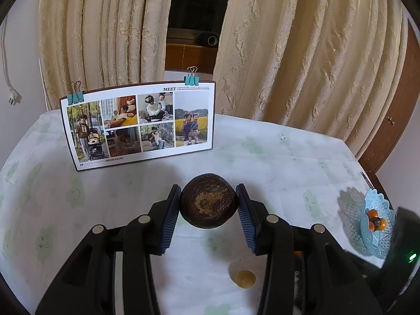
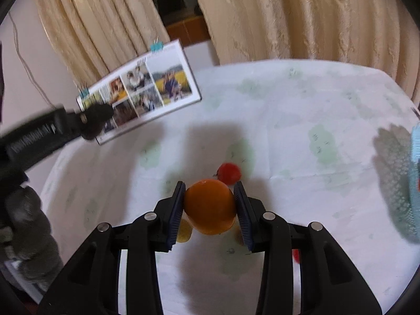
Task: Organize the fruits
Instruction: 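Carry the orange into the blue basket and open the right tool while the left tool carries its brown fruit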
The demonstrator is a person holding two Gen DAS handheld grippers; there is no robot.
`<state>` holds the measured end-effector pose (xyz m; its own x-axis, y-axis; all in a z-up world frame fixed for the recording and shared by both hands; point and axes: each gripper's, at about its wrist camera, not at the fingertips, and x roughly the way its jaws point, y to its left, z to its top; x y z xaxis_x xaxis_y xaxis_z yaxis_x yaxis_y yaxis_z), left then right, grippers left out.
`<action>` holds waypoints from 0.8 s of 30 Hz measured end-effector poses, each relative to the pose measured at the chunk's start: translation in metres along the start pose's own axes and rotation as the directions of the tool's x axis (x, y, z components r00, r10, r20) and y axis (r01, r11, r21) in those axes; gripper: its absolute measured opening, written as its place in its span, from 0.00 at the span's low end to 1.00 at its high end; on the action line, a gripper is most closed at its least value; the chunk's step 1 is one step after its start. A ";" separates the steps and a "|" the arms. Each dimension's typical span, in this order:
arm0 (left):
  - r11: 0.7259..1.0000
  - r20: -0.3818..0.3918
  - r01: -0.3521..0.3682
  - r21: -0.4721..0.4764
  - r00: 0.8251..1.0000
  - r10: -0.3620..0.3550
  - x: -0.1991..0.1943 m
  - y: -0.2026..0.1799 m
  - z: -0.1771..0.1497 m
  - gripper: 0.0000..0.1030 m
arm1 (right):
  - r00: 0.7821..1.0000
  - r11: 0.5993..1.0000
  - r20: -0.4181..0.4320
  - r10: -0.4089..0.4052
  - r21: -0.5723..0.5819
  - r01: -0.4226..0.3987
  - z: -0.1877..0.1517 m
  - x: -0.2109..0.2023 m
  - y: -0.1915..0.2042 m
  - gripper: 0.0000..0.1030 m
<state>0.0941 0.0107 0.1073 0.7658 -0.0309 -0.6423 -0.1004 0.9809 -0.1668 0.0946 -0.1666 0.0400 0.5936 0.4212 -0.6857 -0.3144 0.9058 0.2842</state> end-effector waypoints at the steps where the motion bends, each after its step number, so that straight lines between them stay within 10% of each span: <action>1: 1.000 0.000 0.001 0.001 1.000 -0.001 0.000 -0.001 0.000 0.42 | 1.000 1.000 0.016 -0.001 0.009 0.001 0.002 -0.007 -0.003 0.38; 24: 0.995 0.006 0.046 0.093 0.999 -0.046 -0.011 -0.039 -0.013 0.42 | 0.944 0.928 0.210 -0.256 0.328 0.178 -0.017 -0.139 -0.161 0.38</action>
<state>0.0812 -0.0301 0.1112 0.7733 -0.0752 -0.6295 -0.0060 0.9920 -0.1258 0.0502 -0.3721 0.0778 0.7964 0.1756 -0.5787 0.0571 0.9308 0.3611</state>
